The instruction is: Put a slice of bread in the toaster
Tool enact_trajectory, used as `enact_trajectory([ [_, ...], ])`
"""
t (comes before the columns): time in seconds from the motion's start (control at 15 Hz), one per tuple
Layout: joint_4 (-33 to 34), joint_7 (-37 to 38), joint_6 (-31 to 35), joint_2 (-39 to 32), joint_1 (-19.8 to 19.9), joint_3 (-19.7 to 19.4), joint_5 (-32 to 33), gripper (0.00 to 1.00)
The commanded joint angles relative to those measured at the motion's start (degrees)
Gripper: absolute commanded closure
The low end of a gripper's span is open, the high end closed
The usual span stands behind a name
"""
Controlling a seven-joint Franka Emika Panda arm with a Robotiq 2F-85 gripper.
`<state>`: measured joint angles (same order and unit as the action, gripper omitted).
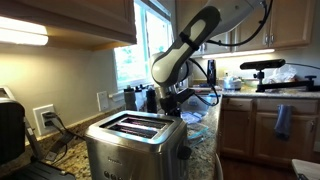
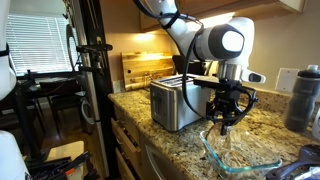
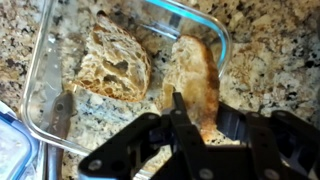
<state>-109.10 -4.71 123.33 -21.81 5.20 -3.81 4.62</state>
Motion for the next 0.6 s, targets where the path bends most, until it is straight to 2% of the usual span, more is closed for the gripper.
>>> enact_trajectory([
  [0.0,0.08,1.88,-0.52,0.0,-0.38,-0.88,1.36,0.95],
  [0.53,-1.48,1.73,-0.7,2.93,-0.56,-1.07,2.45,0.94],
])
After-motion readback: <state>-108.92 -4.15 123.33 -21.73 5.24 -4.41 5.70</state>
